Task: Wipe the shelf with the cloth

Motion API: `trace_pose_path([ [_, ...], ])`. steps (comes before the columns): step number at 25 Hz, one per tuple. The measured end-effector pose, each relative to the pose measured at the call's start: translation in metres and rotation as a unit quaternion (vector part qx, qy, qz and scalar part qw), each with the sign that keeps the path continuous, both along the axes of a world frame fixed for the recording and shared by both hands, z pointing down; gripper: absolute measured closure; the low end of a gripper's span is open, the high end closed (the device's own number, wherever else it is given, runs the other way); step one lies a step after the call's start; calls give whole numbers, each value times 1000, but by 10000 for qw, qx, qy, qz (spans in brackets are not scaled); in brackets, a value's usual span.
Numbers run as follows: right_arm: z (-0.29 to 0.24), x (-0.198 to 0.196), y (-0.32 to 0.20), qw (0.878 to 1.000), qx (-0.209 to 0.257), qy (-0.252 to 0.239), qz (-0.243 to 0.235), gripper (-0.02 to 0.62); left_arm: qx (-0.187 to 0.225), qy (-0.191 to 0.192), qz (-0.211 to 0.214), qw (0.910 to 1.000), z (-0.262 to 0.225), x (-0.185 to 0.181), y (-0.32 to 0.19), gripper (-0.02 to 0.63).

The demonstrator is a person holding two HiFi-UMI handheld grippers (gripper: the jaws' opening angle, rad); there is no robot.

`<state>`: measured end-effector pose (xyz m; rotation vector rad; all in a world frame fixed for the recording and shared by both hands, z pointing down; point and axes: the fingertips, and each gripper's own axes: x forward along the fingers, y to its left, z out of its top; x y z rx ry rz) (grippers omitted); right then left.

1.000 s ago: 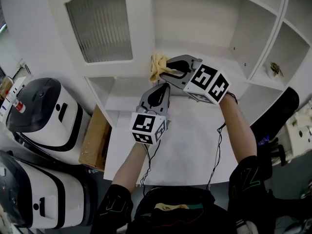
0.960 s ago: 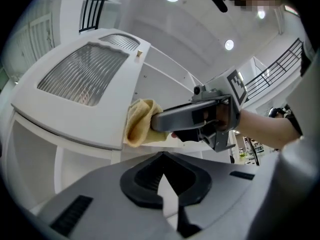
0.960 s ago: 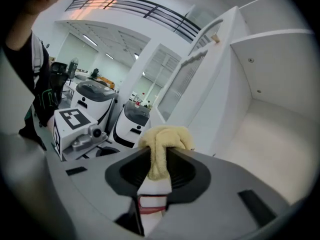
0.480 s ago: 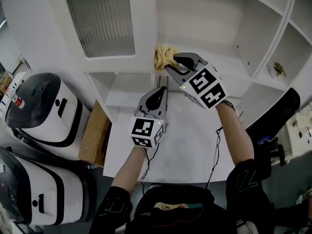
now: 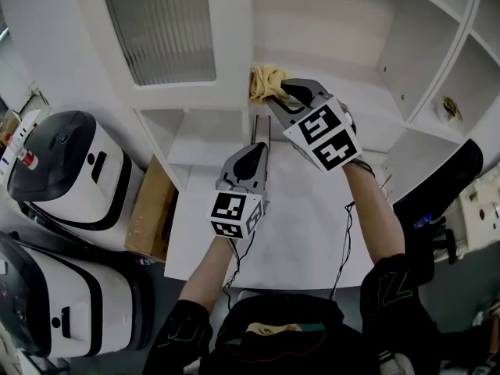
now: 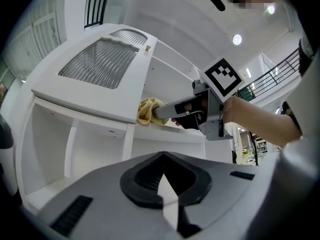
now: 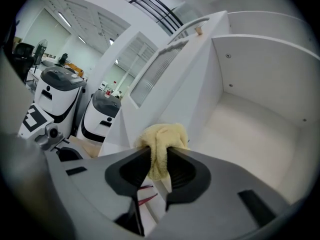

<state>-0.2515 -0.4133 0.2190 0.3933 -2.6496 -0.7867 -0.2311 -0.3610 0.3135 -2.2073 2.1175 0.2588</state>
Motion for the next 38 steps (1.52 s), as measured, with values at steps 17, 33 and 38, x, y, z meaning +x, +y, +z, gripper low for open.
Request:
trace_pose_path([
  [17, 2, 59, -40, 9979, 40, -143, 624, 494, -157, 88, 377, 9991, 14, 34, -24, 606],
  [33, 4, 131, -80, 9905, 12, -149, 1370, 494, -209, 190, 1123, 9933, 17, 92, -54, 606],
  [38, 5, 166, -98, 9836, -14, -179, 1796, 494, -242, 184, 1366, 9902, 21, 114, -64, 606],
])
